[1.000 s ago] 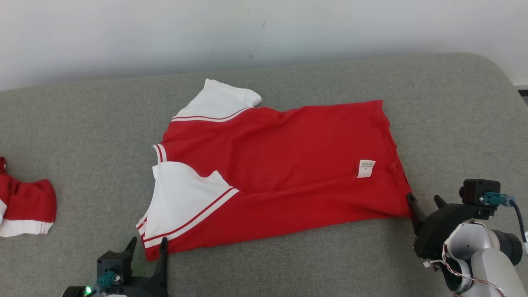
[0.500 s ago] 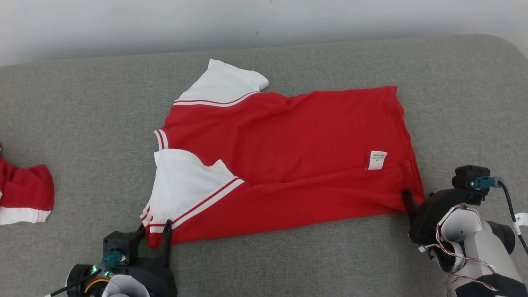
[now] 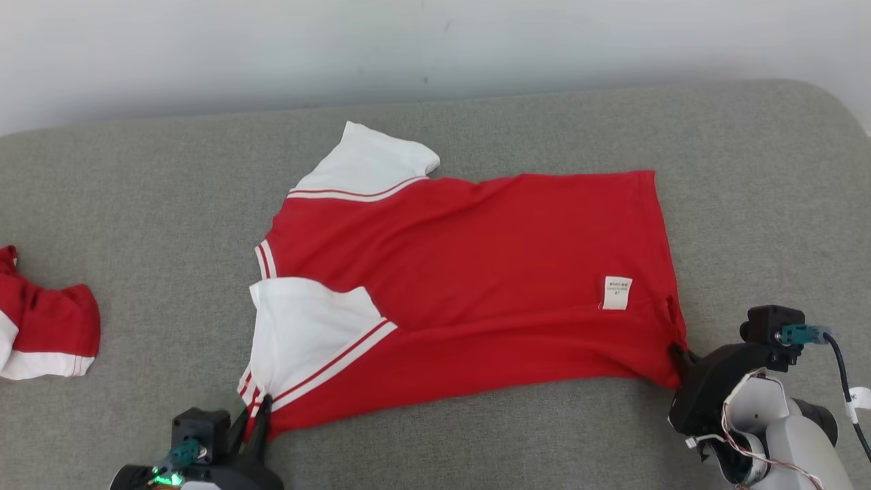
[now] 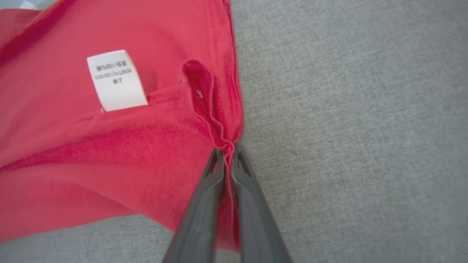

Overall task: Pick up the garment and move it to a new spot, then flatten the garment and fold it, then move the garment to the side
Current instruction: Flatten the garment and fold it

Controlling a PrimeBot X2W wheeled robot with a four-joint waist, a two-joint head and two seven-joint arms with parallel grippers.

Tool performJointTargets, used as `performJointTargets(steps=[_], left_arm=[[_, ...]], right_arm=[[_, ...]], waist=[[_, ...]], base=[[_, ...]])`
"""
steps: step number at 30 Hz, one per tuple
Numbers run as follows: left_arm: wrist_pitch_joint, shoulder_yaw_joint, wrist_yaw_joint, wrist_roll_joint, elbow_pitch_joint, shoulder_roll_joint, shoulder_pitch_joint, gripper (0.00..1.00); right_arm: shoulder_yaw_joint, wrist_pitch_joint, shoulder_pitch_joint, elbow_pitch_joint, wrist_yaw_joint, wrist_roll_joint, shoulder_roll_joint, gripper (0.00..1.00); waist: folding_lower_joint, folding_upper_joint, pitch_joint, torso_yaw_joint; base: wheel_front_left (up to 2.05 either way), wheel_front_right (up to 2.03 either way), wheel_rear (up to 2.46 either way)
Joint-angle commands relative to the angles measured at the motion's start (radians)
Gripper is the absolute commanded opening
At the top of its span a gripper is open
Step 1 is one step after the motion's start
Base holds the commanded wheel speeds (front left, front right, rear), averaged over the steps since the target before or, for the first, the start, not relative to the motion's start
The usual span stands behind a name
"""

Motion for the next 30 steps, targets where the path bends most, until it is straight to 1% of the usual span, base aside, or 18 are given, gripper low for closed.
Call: performJointTargets(steps=[1,5,13,17,20,21,22,23,24,27,30], left_arm=[[0.016,-0.007,0.009,-0.015,0.009,0.015,0.043,0.0],[0.019,-0.004,0.027,-0.015,-0.051,0.034,0.082,0.0],[0.043,-0.012,0.078,-0.023,-0.195,0.071,0.196,0.0],[0.062,-0.009,0.106,-0.038,-0.256,0.08,0.247,0.0],[0.071,-0.011,0.12,-0.046,-0.286,0.081,0.274,0.0],[0.076,-0.011,0.125,-0.049,-0.294,0.082,0.277,0.04],[0.073,-0.008,0.131,-0.049,-0.301,0.083,0.281,0.46],[0.068,-0.003,0.139,-0.048,-0.308,0.083,0.285,0.96],[0.065,-0.002,0.143,-0.051,-0.313,0.082,0.292,1.0],[0.059,0.004,0.154,-0.053,-0.33,0.082,0.296,1.0],[0.051,0.028,0.162,-0.066,-0.355,0.1,0.297,1.0]], right_arm=[[-0.001,0.007,0.022,-0.014,-0.001,0.01,0.001,0.0],[-0.012,0.044,0.089,-0.101,-0.001,0.024,-0.001,0.0],[-0.084,0.121,0.241,-0.273,-0.002,0.01,0.005,0.0],[-0.098,0.147,0.284,-0.312,-0.002,0.01,0.008,0.0],[-0.106,0.156,0.301,-0.318,-0.002,0.007,0.009,0.0],[-0.106,0.156,0.305,-0.316,-0.002,0.01,0.009,0.0],[-0.108,0.154,0.306,-0.315,-0.002,0.013,0.009,0.0],[-0.109,0.149,0.308,-0.314,-0.002,0.013,0.009,0.33],[-0.11,0.147,0.309,-0.312,-0.002,0.015,0.009,1.0],[-0.106,0.138,0.301,-0.317,-0.001,0.023,0.011,1.0],[-0.114,0.135,0.29,-0.339,-0.001,-0.001,0.011,1.0]], waist=[[-0.0001,-0.0001,-0.016,-0.005],[-0.0001,-0.0001,-0.038,-0.008],[-0.0001,-0.0001,-0.06,-0.004],[-0.0001,-0.0001,-0.057,-0.01],[-0.0001,-0.0001,-0.057,-0.009],[-0.0001,-0.0001,-0.058,-0.009],[-0.0001,-0.0001,-0.058,-0.008],[-0.0001,-0.0001,-0.059,-0.008],[-0.0001,-0.0001,-0.059,-0.008],[-0.0001,-0.0001,-0.062,-0.007],[-0.0001,-0.0001,-0.062,-0.008]], base=[[0.0,0.0,0.0],[0.0,0.0,0.0],[0.0,0.0,0.0],[0.0,0.0,0.0],[0.0,0.0,0.0],[0.0,0.0,0.0],[0.0,0.0,0.0],[0.0,0.0,0.0],[0.0,0.0,0.0],[0.0,0.0,0.0],[0.0,0.0,0.0]])
